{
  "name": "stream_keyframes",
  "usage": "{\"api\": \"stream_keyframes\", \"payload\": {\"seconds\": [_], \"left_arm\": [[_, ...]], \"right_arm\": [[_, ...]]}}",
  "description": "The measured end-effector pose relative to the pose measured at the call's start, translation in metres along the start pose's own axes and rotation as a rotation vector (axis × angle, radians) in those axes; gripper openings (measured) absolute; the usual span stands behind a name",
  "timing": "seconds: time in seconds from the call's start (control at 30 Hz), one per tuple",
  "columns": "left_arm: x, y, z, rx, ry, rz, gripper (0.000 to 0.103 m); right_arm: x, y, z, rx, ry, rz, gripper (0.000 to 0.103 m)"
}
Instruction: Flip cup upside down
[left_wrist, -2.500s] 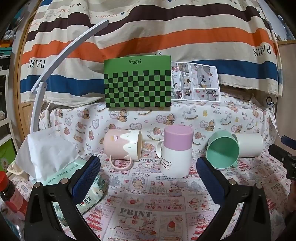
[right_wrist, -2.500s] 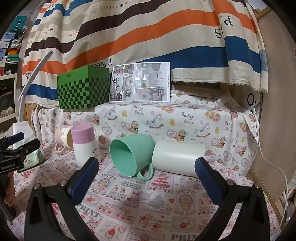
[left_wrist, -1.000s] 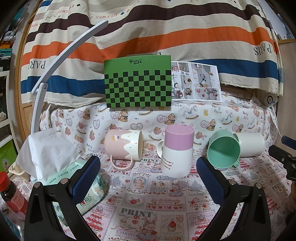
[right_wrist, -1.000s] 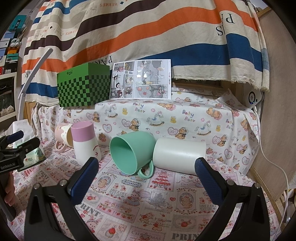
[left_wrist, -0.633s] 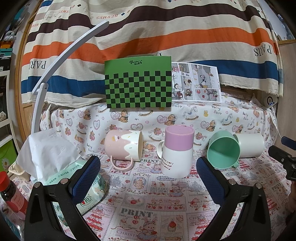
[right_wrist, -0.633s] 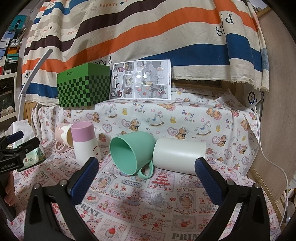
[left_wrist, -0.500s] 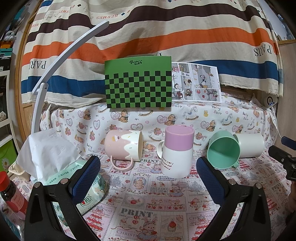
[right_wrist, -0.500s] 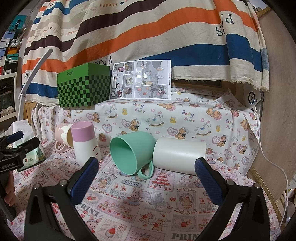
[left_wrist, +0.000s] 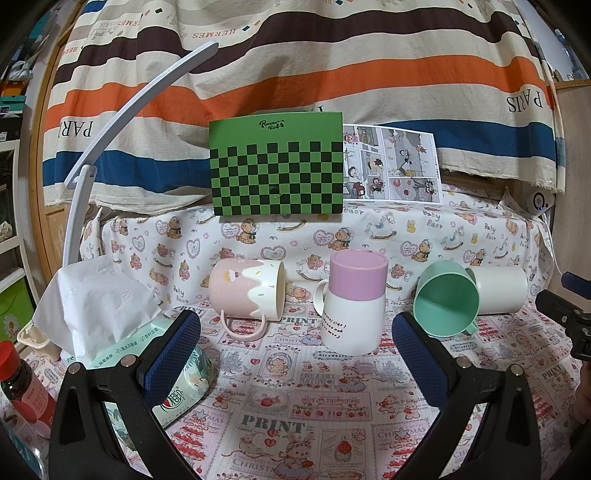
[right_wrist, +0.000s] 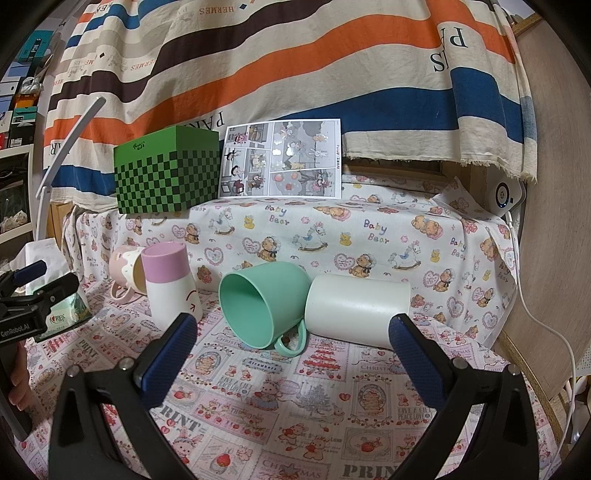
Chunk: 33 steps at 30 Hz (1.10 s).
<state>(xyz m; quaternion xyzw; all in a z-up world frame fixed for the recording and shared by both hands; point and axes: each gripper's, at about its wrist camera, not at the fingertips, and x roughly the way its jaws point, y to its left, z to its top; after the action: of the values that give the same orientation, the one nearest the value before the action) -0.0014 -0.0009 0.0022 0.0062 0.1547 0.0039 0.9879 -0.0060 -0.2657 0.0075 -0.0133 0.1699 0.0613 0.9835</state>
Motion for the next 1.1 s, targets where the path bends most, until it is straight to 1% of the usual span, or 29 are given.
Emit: {"api": "stream_keyframes", "payload": {"seconds": [0.83,0.93,1.0,1.07,1.1], "left_arm": [[-0.0013,0.0022,0.0029,-0.007,0.002,0.004,0.103],[-0.0019,0.0034,0.0024,-0.018,-0.006,-0.013,0.103],[-0.0027,0.0028,0.003,-0.019,-0.014,-0.01,0.101],[-0.0008,0.0027,0.0027,-0.017,-0.007,-0.034,0.101],[0.0007,0.0016,0.003,-0.014,-0.001,-0.039,0.101]], "right_arm": [[0.001,-0.0012,-0.0003,0.004,0.009,-0.003,0.103],[0.0027,-0.0027,-0.0005,0.013,0.018,-0.006,0.103],[0.0035,-0.0041,-0.0004,0.023,0.022,-0.02,0.103],[0.0011,-0.0046,-0.0003,0.032,0.009,-0.051,0.103],[-0.0023,-0.0043,-0.0006,0.033,-0.01,-0.047,0.103]]}}
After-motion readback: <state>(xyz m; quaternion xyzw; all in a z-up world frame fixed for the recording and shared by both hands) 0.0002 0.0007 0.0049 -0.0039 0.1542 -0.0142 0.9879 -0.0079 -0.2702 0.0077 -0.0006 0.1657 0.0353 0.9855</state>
